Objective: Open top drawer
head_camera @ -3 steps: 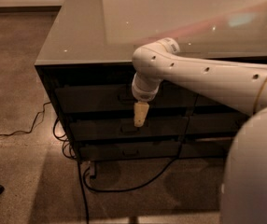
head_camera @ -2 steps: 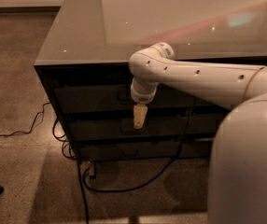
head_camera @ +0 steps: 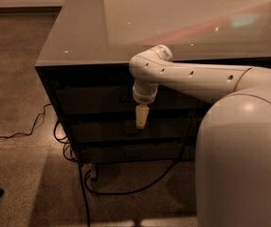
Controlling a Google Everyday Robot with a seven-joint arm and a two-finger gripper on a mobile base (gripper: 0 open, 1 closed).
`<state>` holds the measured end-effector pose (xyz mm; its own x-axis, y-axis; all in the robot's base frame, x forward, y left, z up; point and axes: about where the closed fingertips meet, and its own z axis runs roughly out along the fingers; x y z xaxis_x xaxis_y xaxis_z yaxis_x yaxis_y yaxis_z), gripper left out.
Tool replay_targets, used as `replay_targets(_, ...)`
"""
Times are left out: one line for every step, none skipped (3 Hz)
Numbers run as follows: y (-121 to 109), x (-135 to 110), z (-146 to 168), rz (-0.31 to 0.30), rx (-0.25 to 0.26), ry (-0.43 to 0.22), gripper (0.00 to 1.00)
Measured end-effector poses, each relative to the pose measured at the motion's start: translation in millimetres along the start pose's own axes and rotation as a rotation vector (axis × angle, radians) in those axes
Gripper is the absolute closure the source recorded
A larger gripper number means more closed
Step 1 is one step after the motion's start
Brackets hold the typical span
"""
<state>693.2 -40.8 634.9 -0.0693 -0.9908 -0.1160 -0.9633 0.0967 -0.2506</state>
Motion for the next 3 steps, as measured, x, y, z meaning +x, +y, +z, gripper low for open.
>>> replay_targets(-10.3, 14.8, 7.1, 0.040, 0.002, 0.022, 0.00)
replay_targets(-18.4, 22.7, 13.0, 0.048, 0.000, 0.044, 0.00)
replay_targets(-19.0, 22.4, 10.6, 0.048, 0.000, 0.044, 0.00)
